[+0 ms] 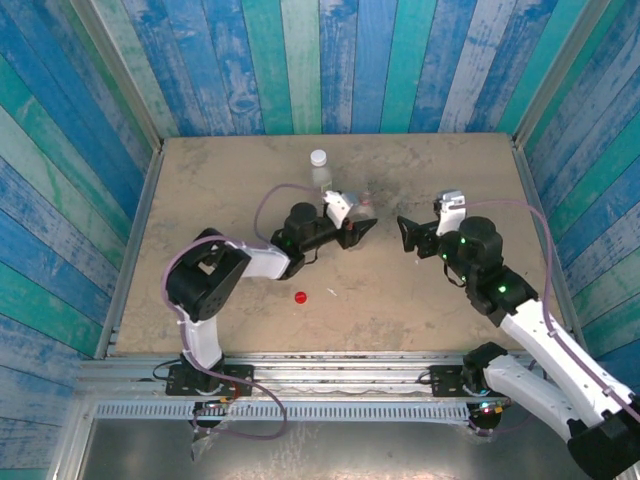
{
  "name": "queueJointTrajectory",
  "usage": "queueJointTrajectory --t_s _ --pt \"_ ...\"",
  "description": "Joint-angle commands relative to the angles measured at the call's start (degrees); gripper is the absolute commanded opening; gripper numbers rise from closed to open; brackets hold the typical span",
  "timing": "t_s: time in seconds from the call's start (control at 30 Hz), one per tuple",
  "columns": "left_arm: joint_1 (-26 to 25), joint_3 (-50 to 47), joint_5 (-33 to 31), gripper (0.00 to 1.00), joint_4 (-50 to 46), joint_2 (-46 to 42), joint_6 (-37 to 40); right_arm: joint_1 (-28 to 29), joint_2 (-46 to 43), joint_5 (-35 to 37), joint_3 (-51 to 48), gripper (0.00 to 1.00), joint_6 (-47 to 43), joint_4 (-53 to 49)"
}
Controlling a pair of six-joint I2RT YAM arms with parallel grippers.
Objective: Screw on the bottle caps
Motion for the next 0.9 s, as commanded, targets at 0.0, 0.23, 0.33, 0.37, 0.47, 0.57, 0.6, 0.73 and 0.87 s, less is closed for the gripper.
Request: queueJointTrajectory --t_s 0.0,0.23,0.33,0.37,0.47,0.57,0.6,0.73,0.87 --pt "2.9 -6.9 -1.0 0.60 4.0 -7.0 -1.0 -0.2 2.4 -6.6 0.7 0.92 -0.8 1.0" --pt "6.0 -16.5 -6.3 0.61 1.1 -16.0 0.5 4.9 9.1 -8.4 2.7 0.91 -4.8 -0.1" --pt "7.3 -19.0 -6.6 0.61 2.1 -18.0 -0.5 11.2 14.5 -5.6 4.5 0.87 -7.3 -0.5" --pt "7.3 -19.4 -6.7 0.61 2.3 -18.3 -0.5 12.9 16.3 -5.1 5.1 0.86 -7.9 -0.4" --pt "7.7 -20.2 -7.7 0.62 2.5 -18.4 -0.7 18.7 23.2 -4.2 6.6 0.82 -9.3 2.0" --pt "9.2 -21.2 -8.0 0.62 4.1 -18.2 -2.3 23.8 30.2 -3.5 7.4 0.79 -10.0 5.7" --pt "9.9 -21.7 -7.9 0.62 4.7 -18.3 -3.0 25.1 32.6 -3.6 7.2 0.78 -10.0 7.6" --pt "12.1 -22.6 -8.0 0.62 4.6 -18.9 -4.1 29.2 41.2 -3.9 8.6 0.71 -9.1 13.2" --pt "13.3 -23.5 -8.5 0.62 3.8 -19.7 -4.0 31.8 48.3 -3.7 11.1 0.64 -9.0 15.5"
